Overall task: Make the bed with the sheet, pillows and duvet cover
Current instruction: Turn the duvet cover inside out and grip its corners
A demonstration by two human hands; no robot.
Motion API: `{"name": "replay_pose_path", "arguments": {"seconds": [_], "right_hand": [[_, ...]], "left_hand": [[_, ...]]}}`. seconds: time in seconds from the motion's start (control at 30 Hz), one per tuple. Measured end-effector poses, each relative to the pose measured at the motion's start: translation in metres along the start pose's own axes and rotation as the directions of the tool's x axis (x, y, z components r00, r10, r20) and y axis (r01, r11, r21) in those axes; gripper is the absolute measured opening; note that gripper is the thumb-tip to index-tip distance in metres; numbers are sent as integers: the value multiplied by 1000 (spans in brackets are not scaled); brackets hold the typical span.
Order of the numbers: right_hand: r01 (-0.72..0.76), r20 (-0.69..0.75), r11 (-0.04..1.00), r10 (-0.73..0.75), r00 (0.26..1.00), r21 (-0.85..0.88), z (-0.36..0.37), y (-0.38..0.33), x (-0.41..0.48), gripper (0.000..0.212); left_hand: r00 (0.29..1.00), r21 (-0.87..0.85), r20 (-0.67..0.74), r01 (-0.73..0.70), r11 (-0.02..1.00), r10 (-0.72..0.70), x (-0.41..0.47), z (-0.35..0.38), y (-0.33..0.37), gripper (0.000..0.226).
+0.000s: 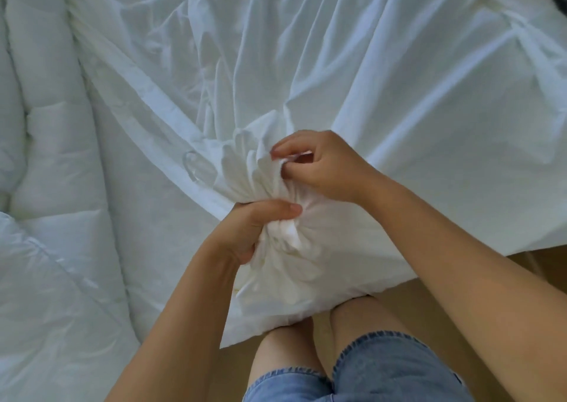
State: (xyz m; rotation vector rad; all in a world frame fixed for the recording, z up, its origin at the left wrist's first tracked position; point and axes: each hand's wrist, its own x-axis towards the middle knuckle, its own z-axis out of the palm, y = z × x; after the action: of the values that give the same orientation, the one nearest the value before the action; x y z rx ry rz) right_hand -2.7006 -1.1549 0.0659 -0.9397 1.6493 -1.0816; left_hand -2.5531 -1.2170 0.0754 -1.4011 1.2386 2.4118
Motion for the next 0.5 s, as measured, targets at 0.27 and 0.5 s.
{"name": "replay_pose_path", "arguments": {"seconds": [0.27, 0.5], "right_hand": [[-85, -190, 900, 2, 982, -427, -34, 69, -55, 27], [108, -418, 986, -153, 895, -129, -41, 38, -44, 16]], "left_hand": [[997, 25, -54, 55, 998, -54, 19, 26, 21, 8], [995, 68, -10, -98, 993, 99, 34, 48, 21, 29]]}}
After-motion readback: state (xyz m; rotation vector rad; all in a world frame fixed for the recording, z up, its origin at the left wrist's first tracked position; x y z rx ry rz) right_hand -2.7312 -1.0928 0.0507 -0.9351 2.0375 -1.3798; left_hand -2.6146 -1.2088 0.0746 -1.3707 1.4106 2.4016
